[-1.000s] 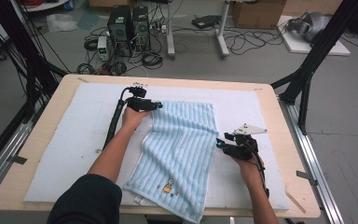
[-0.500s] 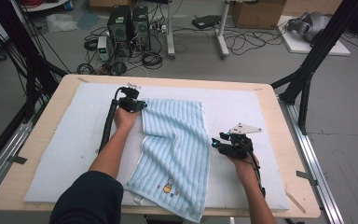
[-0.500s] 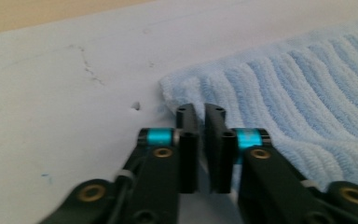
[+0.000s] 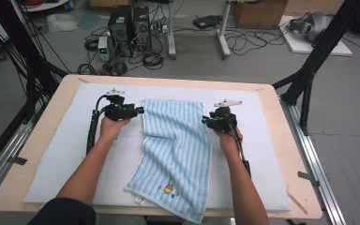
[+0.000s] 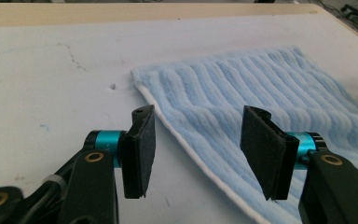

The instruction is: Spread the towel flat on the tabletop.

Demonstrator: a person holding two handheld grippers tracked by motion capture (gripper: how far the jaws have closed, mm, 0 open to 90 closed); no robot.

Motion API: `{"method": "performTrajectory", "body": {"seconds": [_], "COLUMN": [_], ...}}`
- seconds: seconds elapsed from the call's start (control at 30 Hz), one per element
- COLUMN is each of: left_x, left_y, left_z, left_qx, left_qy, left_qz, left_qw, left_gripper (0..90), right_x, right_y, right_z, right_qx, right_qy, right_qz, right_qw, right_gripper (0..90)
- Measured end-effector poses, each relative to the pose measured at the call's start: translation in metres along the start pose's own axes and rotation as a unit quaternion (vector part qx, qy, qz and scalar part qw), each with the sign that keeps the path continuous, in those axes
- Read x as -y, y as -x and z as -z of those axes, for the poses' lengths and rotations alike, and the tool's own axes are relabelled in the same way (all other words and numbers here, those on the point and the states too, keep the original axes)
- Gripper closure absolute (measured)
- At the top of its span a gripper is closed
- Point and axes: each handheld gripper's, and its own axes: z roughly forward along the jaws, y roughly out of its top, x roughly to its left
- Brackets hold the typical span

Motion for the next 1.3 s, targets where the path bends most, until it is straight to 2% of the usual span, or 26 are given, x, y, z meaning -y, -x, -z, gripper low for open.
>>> {"method": "performTrajectory", "body": {"seconds": [0.03,0.1,0.17,0.23,0.27,0.3,0.33,0.37,0.4,0.47,0.53,0.57,0.6,0.7,0.73,0.8,0.9,0.97,1.03,1.1,1.17,1.23,1.3], "left_x": [0.002,0.005,0.009,0.011,0.012,0.013,0.014,0.015,0.015,0.017,0.018,0.018,0.019,0.021,0.022,0.024,0.025,0.026,0.025,0.023,0.022,0.021,0.020], "left_y": [0.000,0.002,0.004,0.005,0.005,0.006,0.007,0.008,0.009,0.015,0.020,0.022,0.023,0.028,0.029,0.033,0.038,0.040,0.041,0.043,0.046,0.052,0.057], "left_z": [0.003,0.006,0.010,0.014,0.015,0.016,0.017,0.017,0.017,0.020,0.020,0.019,0.018,0.010,0.007,0.000,-0.008,-0.013,-0.018,-0.023,-0.029,-0.035,-0.041], "left_qx": [0.004,0.007,0.010,0.010,0.008,0.007,0.004,0.006,0.008,0.005,0.007,0.010,0.011,0.019,0.021,0.026,0.033,0.037,0.039,0.040,0.046,0.050,0.045], "left_qy": [0.000,-0.021,-0.017,-0.015,-0.014,-0.013,-0.014,-0.019,-0.029,-0.022,-0.019,-0.019,-0.019,-0.020,-0.022,-0.023,-0.022,-0.023,-0.026,-0.034,-0.040,-0.047,-0.057], "left_qz": [0.000,-0.006,-0.015,-0.013,-0.012,-0.012,-0.010,-0.007,-0.008,-0.015,-0.016,-0.019,-0.019,-0.016,-0.018,-0.016,-0.017,-0.013,-0.012,-0.013,-0.008,-0.015,-0.029], "left_qw": [1.0000,0.9997,0.9997,0.9998,0.9998,0.9998,0.9998,0.9998,0.9995,0.9996,0.9997,0.9996,0.9996,0.9995,0.9994,0.9993,0.9991,0.9989,0.9988,0.9985,0.9981,0.9975,0.9969], "left_gripper": [44.9,43.7,42.6,42.7,42.7,42.7,42.7,42.7,42.2,42.0,42.1,42.1,42.1,42.1,42.0,42.0,42.3,42.4,42.4,44.1,44.3,44.8,44.7], "right_x": [-0.003,-0.009,-0.013,-0.014,-0.013,-0.014,-0.015,-0.018,-0.020,-0.024,-0.025,-0.025,-0.025,-0.027,-0.027,-0.026,-0.021,-0.018,-0.013,-0.007,0.000,0.008,0.015], "right_y": [0.000,0.000,-0.001,0.000,0.002,0.005,0.005,0.004,0.005,0.012,0.022,0.024,0.024,0.016,0.015,0.017,0.016,0.015,0.014,0.013,0.011,0.007,0.004], "right_z": [-0.008,-0.021,-0.032,-0.041,-0.044,-0.045,-0.046,-0.047,-0.049,-0.050,-0.049,-0.048,-0.047,-0.039,-0.034,-0.023,-0.006,0.006,0.017,0.027,0.035,0.041,0.045], "right_qx": [0.003,0.011,0.019,0.026,0.022,0.013,0.014,0.045,0.071,0.139,0.164,0.171,0.159,0.137,0.126,0.089,0.059,0.052,0.038,0.037,0.021,0.016,0.012], "right_qy": [-0.007,-0.015,-0.019,-0.033,-0.036,-0.032,-0.033,-0.042,-0.046,-0.039,-0.032,-0.029,-0.025,-0.014,-0.004,0.017,0.034,0.036,0.043,0.045,0.045,0.040,0.042], "right_qz": [0.002,0.005,0.010,0.018,0.010,0.004,0.004,0.032,0.042,0.021,-0.019,-0.028,-0.035,-0.003,-0.004,-0.025,-0.023,-0.017,-0.021,-0.019,-0.025,-0.019,-0.015], "right_qw": [1.0000,0.9998,0.9996,0.9989,0.9990,0.9994,0.9994,0.9976,0.9955,0.9893,0.9857,0.9844,0.9863,0.9905,0.9920,0.9955,0.9974,0.9979,0.9981,0.9981,0.9984,0.9989,0.9989], "right_gripper": [59.1,58.7,58.8,61.4,66.4,77.2,86.9,87.5,87.6,87.5,82.4,78.1,73.5,69.8,69.0,65.7,64.9,63.4,62.2,60.7,59.1,59.1,59.1]}}
